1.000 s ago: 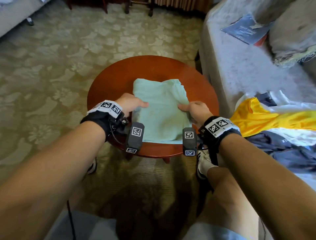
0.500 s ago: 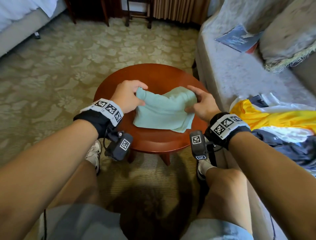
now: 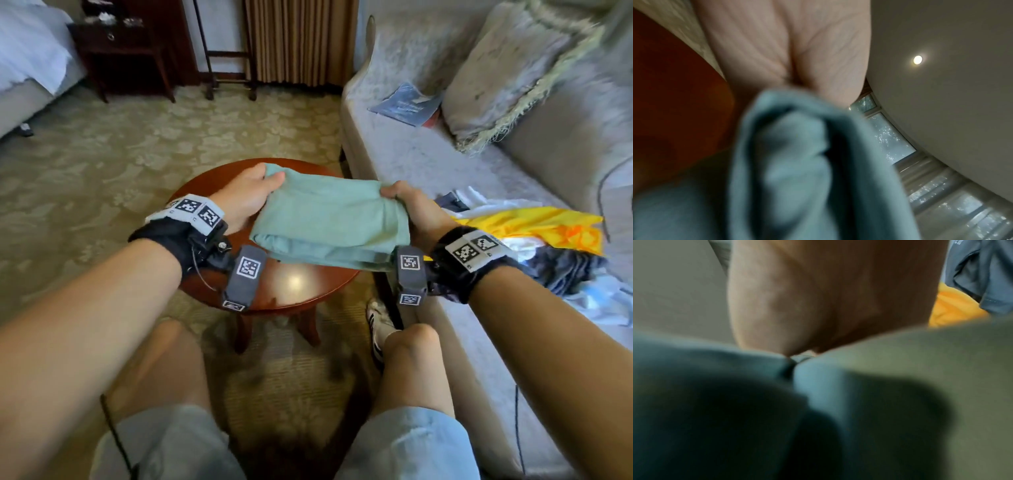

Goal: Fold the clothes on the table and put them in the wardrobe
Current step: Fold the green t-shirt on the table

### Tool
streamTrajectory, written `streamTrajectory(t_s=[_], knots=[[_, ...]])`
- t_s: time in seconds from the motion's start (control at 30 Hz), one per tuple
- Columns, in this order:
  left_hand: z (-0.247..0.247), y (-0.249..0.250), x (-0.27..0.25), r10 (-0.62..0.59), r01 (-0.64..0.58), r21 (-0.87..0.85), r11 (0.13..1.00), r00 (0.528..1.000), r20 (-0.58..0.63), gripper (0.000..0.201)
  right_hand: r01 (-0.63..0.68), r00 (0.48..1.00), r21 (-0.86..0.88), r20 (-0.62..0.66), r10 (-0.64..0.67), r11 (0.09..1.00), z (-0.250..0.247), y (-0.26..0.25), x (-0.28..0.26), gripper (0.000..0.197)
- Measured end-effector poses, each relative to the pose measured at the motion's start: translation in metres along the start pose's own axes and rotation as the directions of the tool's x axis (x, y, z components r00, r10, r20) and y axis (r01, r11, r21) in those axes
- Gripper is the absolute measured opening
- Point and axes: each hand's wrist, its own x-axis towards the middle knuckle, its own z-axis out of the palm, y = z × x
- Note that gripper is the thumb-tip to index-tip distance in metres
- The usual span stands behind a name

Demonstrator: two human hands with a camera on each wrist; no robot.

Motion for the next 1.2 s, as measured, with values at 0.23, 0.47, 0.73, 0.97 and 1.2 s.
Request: streamTrajectory(t_s=[0.23,0.47,0.73,0.97,1.2], knots=[[0.057,-0.012,0.000,-0.163,0.150,0.097,0.984,0.976,0.142,0.037,-0.090,0.970,0.074,-0.219,0.104,0.993,-0.037,0.025,-0.034,0.040],[0.157,-0.010,0.005,-0.281,0.288,0.033,0.957,0.894,0.350,0.043,-0.078,0.970,0.266,-0.203,0.135,0.961,-0.111,0.049,-0.108,0.063],[0.305,-0.007,-0.024,-0.311,0.411,0.046,0.911,0.608,0.730,0.072,-0.051,0.845,0.254,-0.505,0.177,0.966,-0.196,0.090,-0.239,0.015],[0.435,-0.013,-0.101,-0.251,0.239,0.158,0.958,0.436,0.864,0.083,0.154,0.609,0.353,-0.769,0.193,0.923,-0.236,0.149,-0.367,0.024],[0.537,-0.048,-0.179,-0.224,0.108,0.197,0.974,0.401,0.888,0.104,0.273,0.173,0.291,-0.952,0.251,0.917,-0.259,0.197,-0.451,0.054]])
